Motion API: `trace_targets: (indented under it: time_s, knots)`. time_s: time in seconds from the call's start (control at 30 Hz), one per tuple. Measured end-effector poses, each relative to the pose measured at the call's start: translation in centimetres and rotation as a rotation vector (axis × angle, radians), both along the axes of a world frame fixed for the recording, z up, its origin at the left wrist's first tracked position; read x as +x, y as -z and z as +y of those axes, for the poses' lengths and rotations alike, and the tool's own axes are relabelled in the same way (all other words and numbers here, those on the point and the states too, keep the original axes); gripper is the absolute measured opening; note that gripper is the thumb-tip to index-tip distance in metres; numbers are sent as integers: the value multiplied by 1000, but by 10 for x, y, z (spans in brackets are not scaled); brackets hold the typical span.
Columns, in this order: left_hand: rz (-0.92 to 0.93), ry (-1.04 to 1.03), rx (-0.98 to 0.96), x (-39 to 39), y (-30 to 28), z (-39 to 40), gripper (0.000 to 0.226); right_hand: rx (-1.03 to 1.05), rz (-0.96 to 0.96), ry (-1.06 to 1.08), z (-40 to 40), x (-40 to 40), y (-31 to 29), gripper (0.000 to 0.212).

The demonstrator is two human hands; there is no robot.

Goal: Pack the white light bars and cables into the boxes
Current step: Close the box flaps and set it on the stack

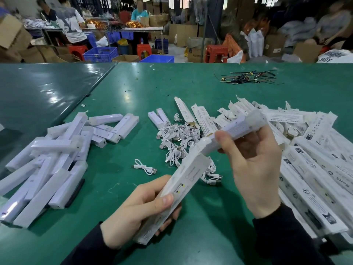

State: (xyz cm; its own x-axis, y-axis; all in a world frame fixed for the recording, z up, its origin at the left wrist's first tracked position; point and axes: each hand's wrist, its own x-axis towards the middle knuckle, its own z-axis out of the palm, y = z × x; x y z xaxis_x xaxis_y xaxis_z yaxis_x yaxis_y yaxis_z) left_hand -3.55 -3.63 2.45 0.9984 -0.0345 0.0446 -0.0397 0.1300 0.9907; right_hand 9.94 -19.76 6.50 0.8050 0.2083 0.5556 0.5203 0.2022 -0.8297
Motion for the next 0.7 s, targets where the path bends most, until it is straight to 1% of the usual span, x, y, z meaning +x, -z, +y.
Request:
trace_targets:
  time_s: [0.03,0.1,0.13,0.17,0.2,0.23,0.3,0.43,0.5,0.63,0.7]
  knots:
    - [-30,-7,14,-1,-1,1,66,86,102,-60,0,0,-3,24]
    - [-91,-32,59,-1,-3,2,49,314,430,-276,-3,1,-12,27]
    - [-108,-43,76,-1,-3,3,44,374,571,-377,-5,2,-15,31]
    - [-114,-48,86,-1,-4,3,42,363,652,-467,-7,2,-17,34]
    - [-114,-48,92,-1,-4,3,42,290,661,-551,-9,1,-18,35]
    - [-115,-46,96,-1,-4,4,43,194,629,-606,-9,-2,-19,35]
    - [-128,-44,102,-1,-4,4,45,67,542,-645,-9,-5,-17,39]
    - [-154,-87,106,-1,-2,7,52,83,396,-645,-11,-7,-18,38]
    - [-169,-108,121,-1,0,8,56,71,318,-660,-12,-7,-19,42]
    - [-188,-145,149,0,3,9,63,5,254,-622,-12,-7,-16,28]
    - [-191,-143,160,0,3,9,62,7,234,-575,-11,-6,-15,21]
